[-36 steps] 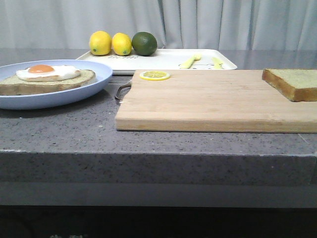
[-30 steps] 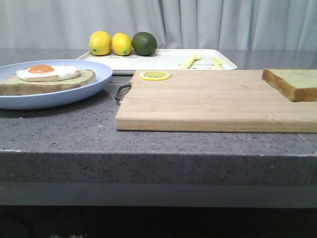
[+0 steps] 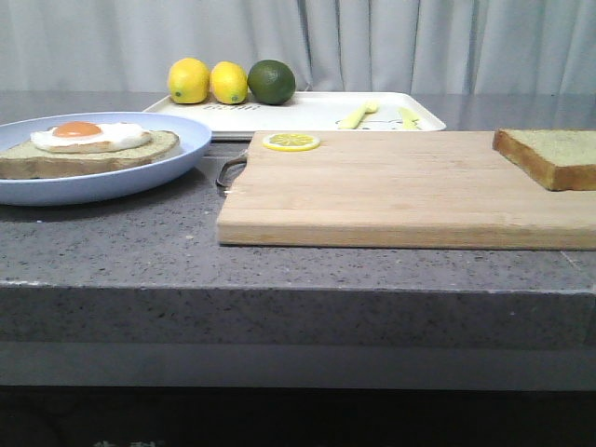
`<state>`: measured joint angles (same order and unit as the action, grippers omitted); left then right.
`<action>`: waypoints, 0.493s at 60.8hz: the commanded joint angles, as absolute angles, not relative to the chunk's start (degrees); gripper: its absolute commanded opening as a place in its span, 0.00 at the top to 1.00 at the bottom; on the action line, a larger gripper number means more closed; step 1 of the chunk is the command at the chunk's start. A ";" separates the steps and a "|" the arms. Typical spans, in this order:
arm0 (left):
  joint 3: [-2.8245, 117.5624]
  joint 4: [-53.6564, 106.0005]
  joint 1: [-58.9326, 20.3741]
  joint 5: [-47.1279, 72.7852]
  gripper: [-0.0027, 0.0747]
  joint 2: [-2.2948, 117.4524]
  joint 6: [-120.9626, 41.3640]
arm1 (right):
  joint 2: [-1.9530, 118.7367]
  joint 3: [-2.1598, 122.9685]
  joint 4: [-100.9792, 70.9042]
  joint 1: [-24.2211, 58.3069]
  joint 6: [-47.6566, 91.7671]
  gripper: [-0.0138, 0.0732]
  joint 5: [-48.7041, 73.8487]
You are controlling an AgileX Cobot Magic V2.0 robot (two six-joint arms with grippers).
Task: Place bread and move sandwich to tray
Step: 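Move the right gripper down toward the plain bread slice on the cutting board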
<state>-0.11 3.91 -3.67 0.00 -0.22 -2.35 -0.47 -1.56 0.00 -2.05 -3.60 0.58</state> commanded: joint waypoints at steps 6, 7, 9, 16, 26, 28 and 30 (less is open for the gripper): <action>-0.25 4.30 -4.03 -6.35 0.99 -1.34 -1.86 | -1.83 -1.15 0.30 -2.20 -3.37 0.92 -5.44; -0.26 4.30 -4.03 -6.81 0.99 -1.34 -1.86 | -1.83 -1.04 0.30 -2.20 -3.37 0.92 -5.26; 0.09 4.30 -4.03 -7.77 0.99 -1.34 -1.86 | -1.83 -0.59 0.30 -2.20 -3.37 0.92 -4.87; 3.91 4.30 -4.03 -6.47 0.99 -1.34 -1.86 | -1.83 2.72 0.30 -2.20 -3.37 0.92 -2.19; 13.59 4.30 -4.03 1.73 0.99 -0.81 -1.86 | -1.28 11.45 2.97 -2.20 -3.37 0.92 4.44; 15.84 4.30 -4.03 3.47 0.99 -0.23 -1.86 | -0.85 13.20 3.82 -2.20 -3.37 0.92 5.94; 17.65 4.30 -4.03 5.06 0.99 0.32 -1.86 | -0.21 15.48 4.70 -2.20 -3.37 0.92 7.93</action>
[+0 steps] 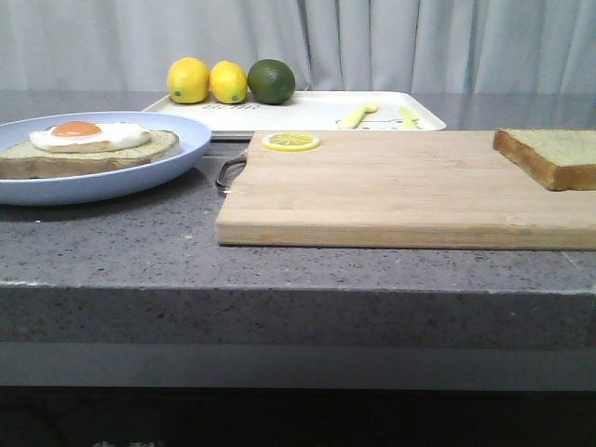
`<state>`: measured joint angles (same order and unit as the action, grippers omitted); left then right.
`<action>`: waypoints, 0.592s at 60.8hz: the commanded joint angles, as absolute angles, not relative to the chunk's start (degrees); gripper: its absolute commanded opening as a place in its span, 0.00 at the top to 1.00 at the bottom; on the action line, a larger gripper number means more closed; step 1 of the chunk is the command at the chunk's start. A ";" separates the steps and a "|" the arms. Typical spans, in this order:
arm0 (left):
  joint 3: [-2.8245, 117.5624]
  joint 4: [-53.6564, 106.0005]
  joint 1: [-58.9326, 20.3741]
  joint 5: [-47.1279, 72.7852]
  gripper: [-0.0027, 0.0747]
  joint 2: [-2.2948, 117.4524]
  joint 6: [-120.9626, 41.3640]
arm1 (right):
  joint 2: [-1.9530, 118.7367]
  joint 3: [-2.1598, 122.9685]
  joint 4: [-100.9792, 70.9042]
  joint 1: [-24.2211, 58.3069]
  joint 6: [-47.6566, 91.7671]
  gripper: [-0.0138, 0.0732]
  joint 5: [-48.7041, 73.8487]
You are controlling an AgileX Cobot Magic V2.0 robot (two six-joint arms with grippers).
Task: Place bread and move sandwich to tray
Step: 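Move the right gripper down toward the plain bread slice on the cutting board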
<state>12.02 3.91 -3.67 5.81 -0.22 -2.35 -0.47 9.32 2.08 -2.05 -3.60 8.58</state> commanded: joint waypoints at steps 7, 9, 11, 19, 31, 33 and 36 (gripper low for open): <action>25.35 4.30 -4.03 11.03 0.99 3.64 -1.86 | 3.46 22.71 5.44 -2.20 -3.37 0.92 14.70; 27.50 4.30 -4.03 12.91 0.99 5.00 -1.86 | 4.82 24.80 5.44 -2.20 -3.37 0.92 16.58; 29.54 4.30 -4.03 14.77 0.99 6.50 -1.86 | 6.27 26.77 5.44 -2.20 -3.37 0.92 18.50; 36.69 4.30 -4.03 21.95 0.99 13.25 -1.86 | 12.52 33.46 5.44 -2.20 -3.37 0.92 26.57; 39.03 4.32 -4.03 24.94 0.99 20.91 -1.86 | 20.15 35.54 5.44 -2.20 -3.37 0.92 32.31; 38.94 4.57 -4.03 25.52 0.99 21.83 -1.86 | 21.14 35.54 5.44 -2.20 -3.37 0.92 32.88; 38.64 4.57 -4.03 26.20 0.99 23.01 -1.86 | 22.36 35.54 5.44 -2.20 -3.37 0.92 33.25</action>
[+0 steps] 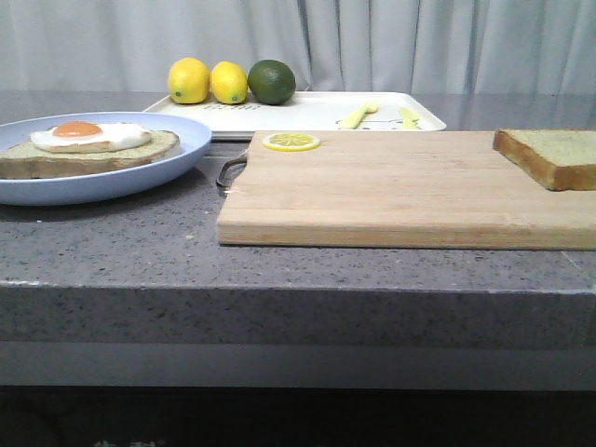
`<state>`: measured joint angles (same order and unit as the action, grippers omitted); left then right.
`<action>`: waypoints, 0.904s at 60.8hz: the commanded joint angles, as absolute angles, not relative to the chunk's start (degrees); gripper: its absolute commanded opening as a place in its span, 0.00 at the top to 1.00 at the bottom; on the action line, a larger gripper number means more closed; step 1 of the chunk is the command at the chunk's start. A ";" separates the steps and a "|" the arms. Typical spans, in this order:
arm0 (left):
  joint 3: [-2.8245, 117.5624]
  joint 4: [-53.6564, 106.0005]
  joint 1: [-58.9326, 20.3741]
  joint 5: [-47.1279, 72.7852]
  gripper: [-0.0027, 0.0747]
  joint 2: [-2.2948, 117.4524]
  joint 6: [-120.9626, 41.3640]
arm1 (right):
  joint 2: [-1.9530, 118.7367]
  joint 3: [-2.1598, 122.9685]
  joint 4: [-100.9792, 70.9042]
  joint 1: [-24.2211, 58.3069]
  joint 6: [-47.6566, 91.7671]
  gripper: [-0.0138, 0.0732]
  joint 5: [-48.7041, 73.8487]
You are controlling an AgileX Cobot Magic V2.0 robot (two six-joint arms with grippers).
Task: Place bread and move sandwich to tray
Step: 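Move the right gripper down toward the plain bread slice on the cutting board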
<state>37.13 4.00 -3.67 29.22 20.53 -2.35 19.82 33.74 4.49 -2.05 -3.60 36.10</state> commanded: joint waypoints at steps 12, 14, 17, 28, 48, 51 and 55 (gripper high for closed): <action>37.34 4.57 -4.03 26.20 0.99 26.65 -1.86 | 26.13 35.54 5.44 -2.20 -3.37 0.92 33.61; 37.35 4.57 -4.03 26.29 0.99 27.16 -1.86 | 26.50 35.54 5.39 -2.20 -3.37 0.92 33.91; 37.35 4.57 -4.03 26.42 0.99 27.79 -1.86 | 26.86 35.54 5.39 -2.20 -3.37 0.92 34.10; 37.35 4.57 -4.03 26.30 0.97 28.63 -1.86 | 28.32 35.54 5.39 -2.20 -3.37 0.85 36.44; 37.35 4.57 -4.03 26.23 0.36 28.63 -1.86 | 29.43 35.54 5.39 -2.20 -3.37 0.30 36.33; 37.35 4.57 -4.03 26.23 0.36 28.63 -1.86 | 29.43 35.54 5.39 -2.20 -3.37 0.31 36.33; 37.35 4.57 -4.03 26.23 0.37 28.63 -1.86 | 29.43 35.54 4.46 -2.20 -3.37 0.31 36.56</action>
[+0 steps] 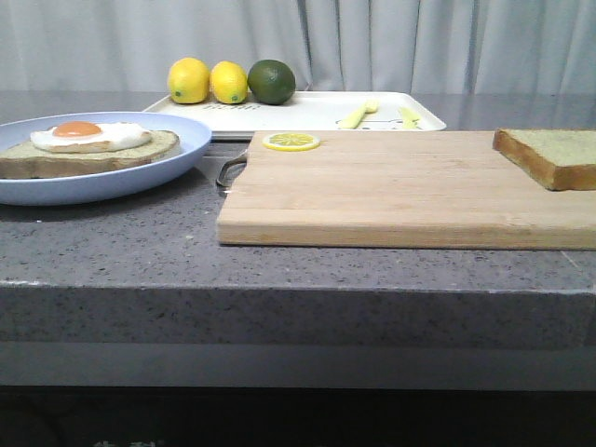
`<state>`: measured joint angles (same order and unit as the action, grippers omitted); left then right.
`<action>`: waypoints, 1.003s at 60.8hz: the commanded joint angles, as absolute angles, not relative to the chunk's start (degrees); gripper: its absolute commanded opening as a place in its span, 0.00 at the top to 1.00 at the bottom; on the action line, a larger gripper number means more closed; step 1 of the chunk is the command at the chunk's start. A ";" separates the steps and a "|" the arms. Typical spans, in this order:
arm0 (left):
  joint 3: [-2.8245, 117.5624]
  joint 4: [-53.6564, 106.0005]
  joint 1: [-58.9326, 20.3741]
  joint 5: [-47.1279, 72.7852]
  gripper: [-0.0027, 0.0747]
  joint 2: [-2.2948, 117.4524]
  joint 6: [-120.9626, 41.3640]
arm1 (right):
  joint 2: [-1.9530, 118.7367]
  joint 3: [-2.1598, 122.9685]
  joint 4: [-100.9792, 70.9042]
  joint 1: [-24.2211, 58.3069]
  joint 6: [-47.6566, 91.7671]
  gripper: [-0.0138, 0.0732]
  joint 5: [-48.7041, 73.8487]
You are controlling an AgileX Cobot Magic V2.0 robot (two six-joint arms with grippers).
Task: Place bread and move sandwich to tray
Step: 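Move the right gripper down toward the plain bread slice on the cutting board, then grasp the bread slice edge with the right gripper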
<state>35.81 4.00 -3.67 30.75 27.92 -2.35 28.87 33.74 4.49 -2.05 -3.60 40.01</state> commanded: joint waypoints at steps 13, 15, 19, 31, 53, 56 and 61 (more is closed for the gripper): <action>37.35 4.57 -4.03 26.23 0.42 28.63 -1.86 | 30.94 36.75 1.31 -2.20 -3.37 0.31 37.02; 37.35 4.57 -4.03 26.23 0.43 28.63 -1.86 | 31.89 37.54 0.55 -2.20 -3.37 0.31 37.97; 37.35 4.57 -4.03 26.23 0.44 28.63 -1.86 | 34.14 39.19 -0.48 -2.20 -3.37 0.31 40.29; 37.35 4.57 -4.03 26.23 0.49 28.63 -1.86 | 43.97 46.78 -1.06 -2.20 -3.37 0.31 48.96; 37.35 4.57 -4.03 26.23 0.56 28.63 -1.86 | 62.01 61.13 -2.76 -2.44 2.54 0.31 59.88; 37.35 4.67 -4.03 26.23 0.57 28.63 -1.86 | 63.85 62.68 -3.56 -3.45 2.62 0.31 60.12; 37.35 4.67 -4.03 26.23 0.59 28.63 -1.86 | 66.44 65.01 -5.81 -6.66 4.13 0.31 60.62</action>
